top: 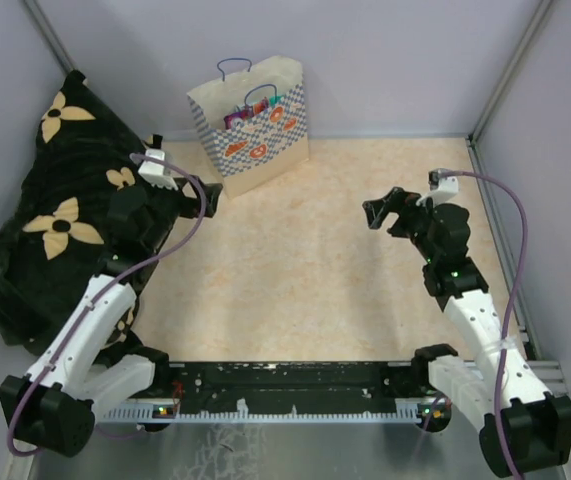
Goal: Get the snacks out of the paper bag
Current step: Move the paper bag to the center of the board.
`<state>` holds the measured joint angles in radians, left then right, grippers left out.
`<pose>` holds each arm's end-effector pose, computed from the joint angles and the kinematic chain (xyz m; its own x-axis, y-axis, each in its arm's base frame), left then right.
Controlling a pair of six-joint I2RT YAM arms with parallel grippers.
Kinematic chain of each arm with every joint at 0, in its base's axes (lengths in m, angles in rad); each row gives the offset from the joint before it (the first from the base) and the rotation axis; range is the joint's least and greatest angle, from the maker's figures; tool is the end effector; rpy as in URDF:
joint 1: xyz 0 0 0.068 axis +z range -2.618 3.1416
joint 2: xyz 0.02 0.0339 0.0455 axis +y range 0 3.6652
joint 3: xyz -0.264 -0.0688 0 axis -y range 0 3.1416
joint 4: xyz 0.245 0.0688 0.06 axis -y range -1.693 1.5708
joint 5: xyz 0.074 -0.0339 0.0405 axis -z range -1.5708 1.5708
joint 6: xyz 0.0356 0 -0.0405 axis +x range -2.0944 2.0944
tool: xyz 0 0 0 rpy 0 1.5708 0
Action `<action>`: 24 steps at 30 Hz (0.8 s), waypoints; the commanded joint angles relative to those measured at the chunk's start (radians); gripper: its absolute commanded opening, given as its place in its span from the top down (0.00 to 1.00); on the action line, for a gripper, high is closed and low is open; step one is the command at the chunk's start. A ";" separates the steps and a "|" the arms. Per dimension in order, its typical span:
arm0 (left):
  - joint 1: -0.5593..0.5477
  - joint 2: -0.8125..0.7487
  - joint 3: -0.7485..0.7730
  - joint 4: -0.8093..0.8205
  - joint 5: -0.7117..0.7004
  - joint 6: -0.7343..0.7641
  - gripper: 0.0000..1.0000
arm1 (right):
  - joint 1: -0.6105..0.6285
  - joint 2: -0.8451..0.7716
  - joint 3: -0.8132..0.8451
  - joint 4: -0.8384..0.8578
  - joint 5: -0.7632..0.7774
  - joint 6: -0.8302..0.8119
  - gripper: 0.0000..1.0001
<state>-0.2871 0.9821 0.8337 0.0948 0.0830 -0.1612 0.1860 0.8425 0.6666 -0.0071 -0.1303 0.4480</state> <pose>0.2235 -0.0691 0.3503 -0.1088 -0.1347 -0.9849 0.3487 0.9227 -0.1647 0.1991 0.0422 0.3068 -0.2950 0.3815 -0.8760 -0.2010 0.8715 0.4472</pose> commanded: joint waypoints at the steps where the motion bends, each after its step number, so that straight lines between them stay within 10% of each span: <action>1: 0.010 0.013 0.066 0.006 0.010 -0.044 0.02 | -0.027 0.024 0.081 0.038 -0.025 0.079 0.02; 10: 0.014 0.184 0.302 -0.053 -0.171 -0.116 0.01 | -0.040 0.066 0.120 -0.073 -0.004 0.120 0.01; 24: 0.015 1.082 1.322 -0.478 -0.549 -0.017 0.01 | -0.041 0.020 0.163 -0.136 0.145 0.071 0.01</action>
<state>-0.2741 1.8683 1.9518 -0.1841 -0.3023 -0.2455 0.1535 0.9031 0.8009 -0.1505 -0.0273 0.5335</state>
